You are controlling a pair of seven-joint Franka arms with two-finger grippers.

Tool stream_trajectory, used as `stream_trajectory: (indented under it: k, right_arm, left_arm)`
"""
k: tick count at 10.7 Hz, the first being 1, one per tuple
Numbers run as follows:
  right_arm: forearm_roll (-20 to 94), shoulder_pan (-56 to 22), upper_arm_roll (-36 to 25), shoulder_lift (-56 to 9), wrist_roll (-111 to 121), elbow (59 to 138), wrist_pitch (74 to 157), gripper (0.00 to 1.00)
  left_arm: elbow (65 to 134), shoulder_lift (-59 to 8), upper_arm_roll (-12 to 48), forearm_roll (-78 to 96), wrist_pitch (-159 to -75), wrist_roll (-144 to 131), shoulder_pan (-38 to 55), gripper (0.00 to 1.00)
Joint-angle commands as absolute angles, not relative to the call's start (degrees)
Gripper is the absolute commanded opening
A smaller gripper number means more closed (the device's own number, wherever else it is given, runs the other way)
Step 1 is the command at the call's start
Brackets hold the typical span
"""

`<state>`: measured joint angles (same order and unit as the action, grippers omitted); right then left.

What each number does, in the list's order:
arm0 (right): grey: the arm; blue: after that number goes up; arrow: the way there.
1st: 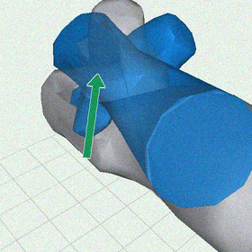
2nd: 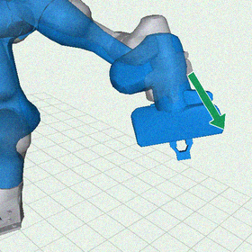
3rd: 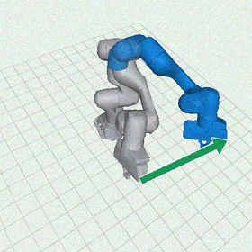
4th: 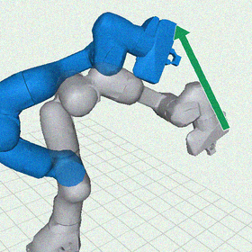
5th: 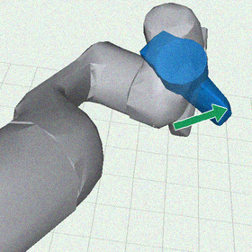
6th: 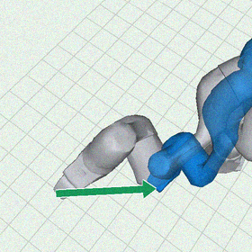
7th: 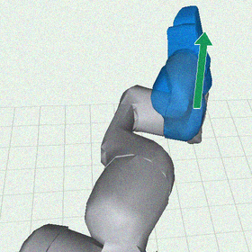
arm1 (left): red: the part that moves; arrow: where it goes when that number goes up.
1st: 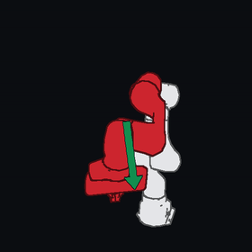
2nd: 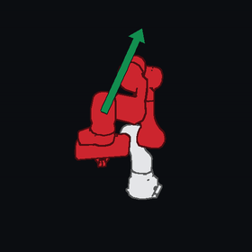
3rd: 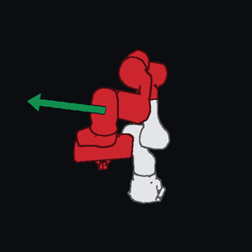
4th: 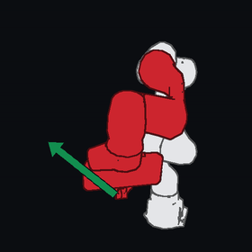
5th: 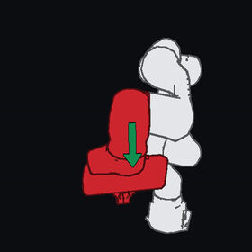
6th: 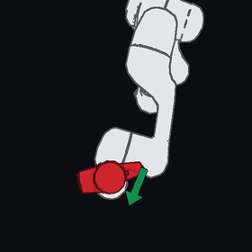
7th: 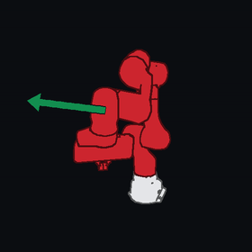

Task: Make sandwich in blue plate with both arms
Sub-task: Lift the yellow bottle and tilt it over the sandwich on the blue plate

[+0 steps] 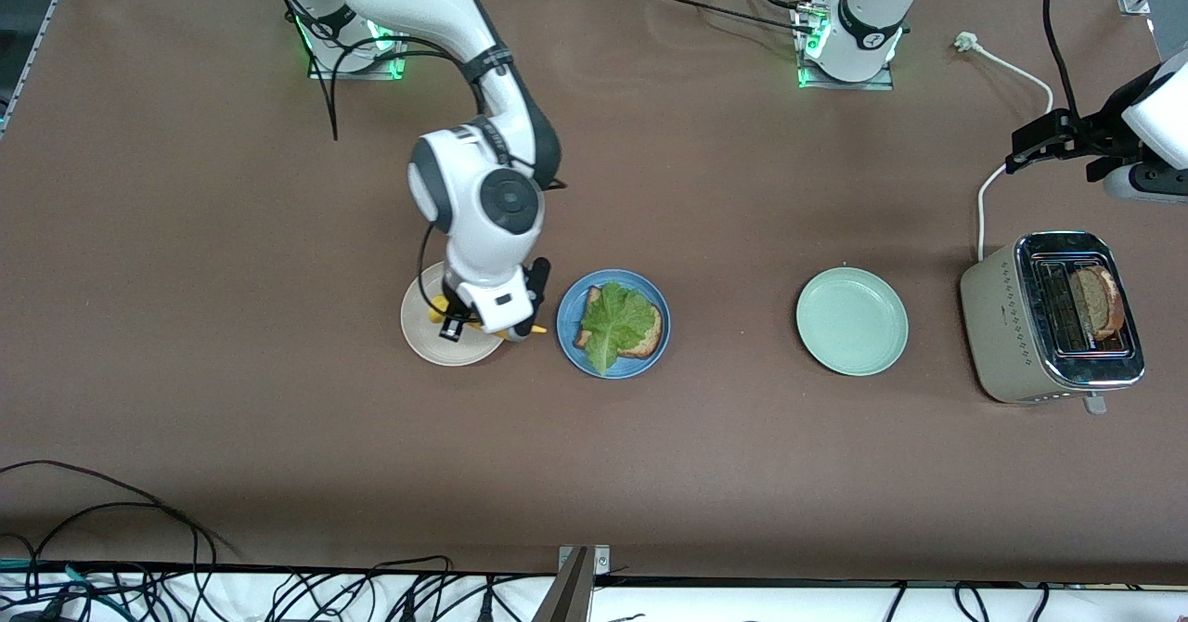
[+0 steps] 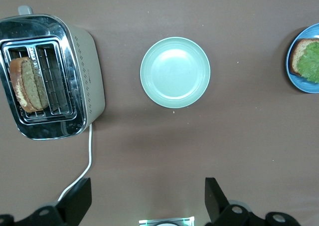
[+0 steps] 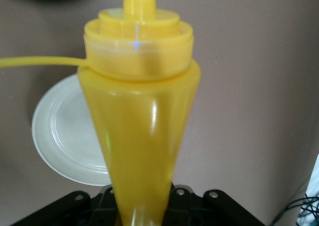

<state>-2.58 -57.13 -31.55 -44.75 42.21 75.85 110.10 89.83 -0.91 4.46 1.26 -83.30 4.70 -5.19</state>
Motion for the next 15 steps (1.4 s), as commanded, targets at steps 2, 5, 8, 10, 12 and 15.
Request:
stream_trajectory:
  k: [2, 5, 8, 10, 12, 15]
  right_arm:
    - [-8.6, -60.7, -33.8, -56.8, 35.7, 60.9, 99.3, 0.00]
    - [-13.4, -62.8, -33.4, -60.9, 28.6, 59.5, 98.2, 0.00]
    - [-17.3, -64.3, -32.0, -62.8, 24.4, 59.9, 98.2, 0.00]
    - [-20.8, -64.4, -30.1, -62.6, 21.6, 61.9, 98.4, 0.00]
    - [-25.3, -64.3, -27.1, -62.4, 19.4, 63.5, 98.4, 0.00]
    - [-27.8, -64.4, -25.5, -60.8, 19.6, 66.6, 98.1, 0.00]
  left_arm:
    - [89.2, -0.8, 4.6, 1.6, -82.5, 4.6, -5.4, 1.00]
    - [89.2, -0.8, 4.6, 1.6, -82.5, 4.7, -5.4, 1.00]
    - [89.1, -0.7, 4.6, 1.7, -82.5, 4.7, -5.4, 1.00]
    - [89.1, -0.8, 4.6, 1.7, -82.5, 4.7, -5.4, 1.00]
    - [89.1, -0.7, 4.6, 1.6, -82.5, 4.8, -5.4, 1.00]
    - [89.1, -0.8, 4.6, 1.6, -82.5, 4.7, -5.4, 1.00]
